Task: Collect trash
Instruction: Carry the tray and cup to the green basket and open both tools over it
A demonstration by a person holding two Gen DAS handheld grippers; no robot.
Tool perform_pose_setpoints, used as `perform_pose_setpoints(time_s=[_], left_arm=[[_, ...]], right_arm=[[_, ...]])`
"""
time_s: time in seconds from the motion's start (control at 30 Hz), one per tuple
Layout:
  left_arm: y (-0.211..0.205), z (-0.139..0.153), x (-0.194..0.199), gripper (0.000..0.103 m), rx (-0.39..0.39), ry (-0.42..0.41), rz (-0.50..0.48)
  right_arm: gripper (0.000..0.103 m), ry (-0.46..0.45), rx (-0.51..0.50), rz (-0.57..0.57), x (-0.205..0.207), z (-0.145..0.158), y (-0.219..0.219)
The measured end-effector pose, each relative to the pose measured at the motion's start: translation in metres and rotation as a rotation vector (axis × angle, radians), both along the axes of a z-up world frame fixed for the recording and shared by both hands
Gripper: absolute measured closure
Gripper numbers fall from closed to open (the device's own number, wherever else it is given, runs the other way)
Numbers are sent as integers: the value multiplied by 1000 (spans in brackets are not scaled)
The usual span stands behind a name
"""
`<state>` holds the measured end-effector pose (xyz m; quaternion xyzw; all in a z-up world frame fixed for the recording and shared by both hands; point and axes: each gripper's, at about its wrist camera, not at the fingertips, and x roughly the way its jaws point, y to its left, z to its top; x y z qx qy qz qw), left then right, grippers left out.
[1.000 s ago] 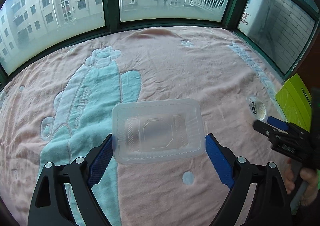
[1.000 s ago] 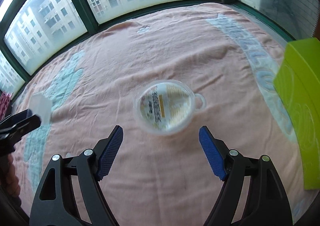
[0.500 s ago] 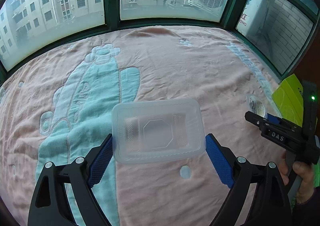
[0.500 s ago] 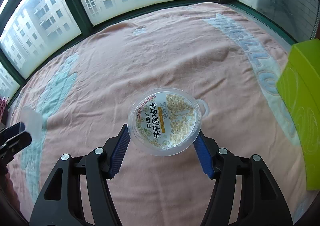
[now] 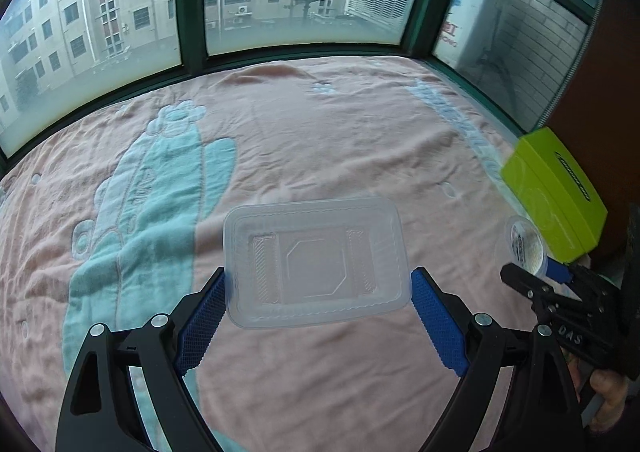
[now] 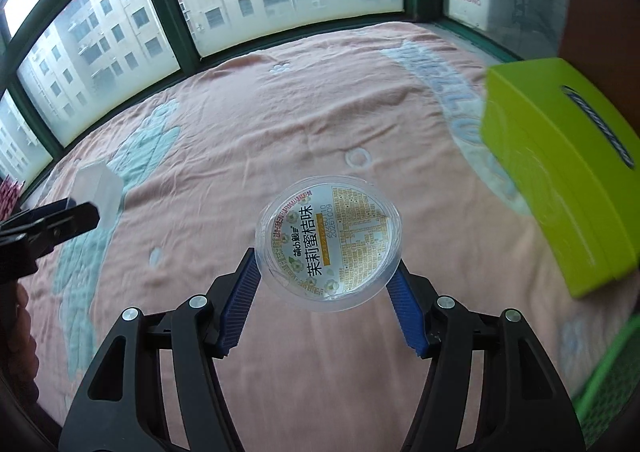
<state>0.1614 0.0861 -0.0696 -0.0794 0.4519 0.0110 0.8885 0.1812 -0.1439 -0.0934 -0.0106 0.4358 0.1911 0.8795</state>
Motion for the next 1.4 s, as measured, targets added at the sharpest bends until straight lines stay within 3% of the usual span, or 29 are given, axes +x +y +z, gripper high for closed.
perform_pose_setpoints(time_s=[0.7,1.4], left_arm=[[-135,17,-51,17,-44,-29,-249],[-250,31,-64,17,-27,-44,-473]], right_arm=[[40,-32,-9,-258,-122,27,-128],[40,-39,-55,-499,-177,35,-251]])
